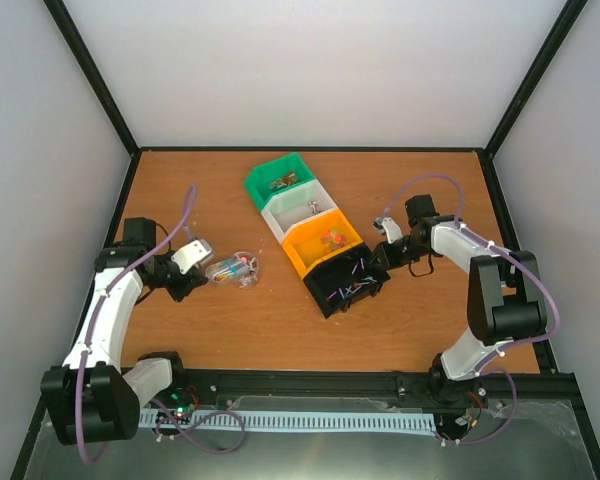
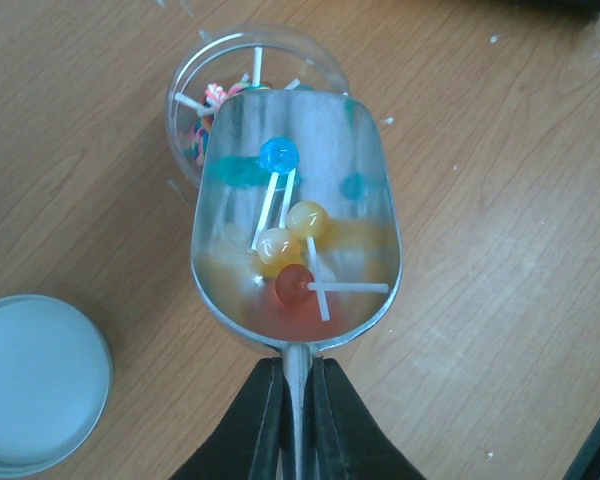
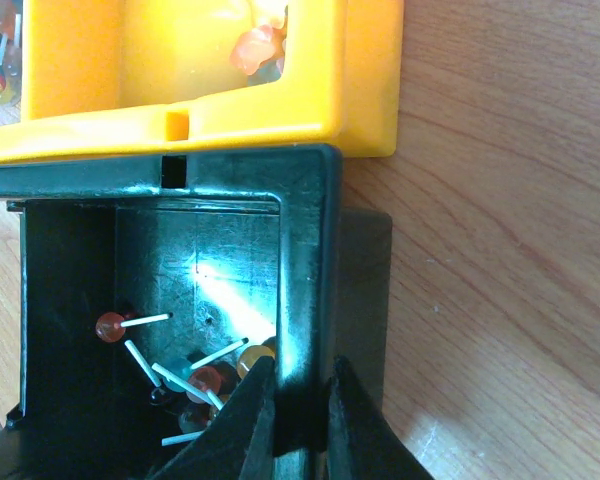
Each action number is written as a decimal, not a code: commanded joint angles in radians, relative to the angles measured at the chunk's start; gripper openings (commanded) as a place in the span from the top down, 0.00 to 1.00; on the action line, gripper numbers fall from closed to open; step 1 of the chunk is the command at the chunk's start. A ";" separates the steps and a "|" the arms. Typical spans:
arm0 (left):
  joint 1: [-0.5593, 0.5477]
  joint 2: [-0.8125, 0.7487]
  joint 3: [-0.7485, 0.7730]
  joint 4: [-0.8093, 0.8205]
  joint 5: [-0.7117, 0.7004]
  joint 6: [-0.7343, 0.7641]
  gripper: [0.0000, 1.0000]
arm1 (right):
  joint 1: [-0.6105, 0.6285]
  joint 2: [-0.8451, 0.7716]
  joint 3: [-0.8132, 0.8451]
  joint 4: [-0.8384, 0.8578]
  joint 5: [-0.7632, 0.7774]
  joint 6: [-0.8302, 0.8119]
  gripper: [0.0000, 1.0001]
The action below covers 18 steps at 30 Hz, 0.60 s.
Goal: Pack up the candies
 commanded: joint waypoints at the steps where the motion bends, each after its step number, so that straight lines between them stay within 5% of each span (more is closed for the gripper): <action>1: 0.005 -0.003 0.017 0.001 -0.053 0.049 0.99 | 0.006 0.031 0.008 -0.017 -0.039 -0.022 0.97; 18: -0.094 0.086 0.199 -0.135 -0.234 0.089 0.99 | 0.006 0.041 0.011 -0.023 -0.040 -0.026 0.97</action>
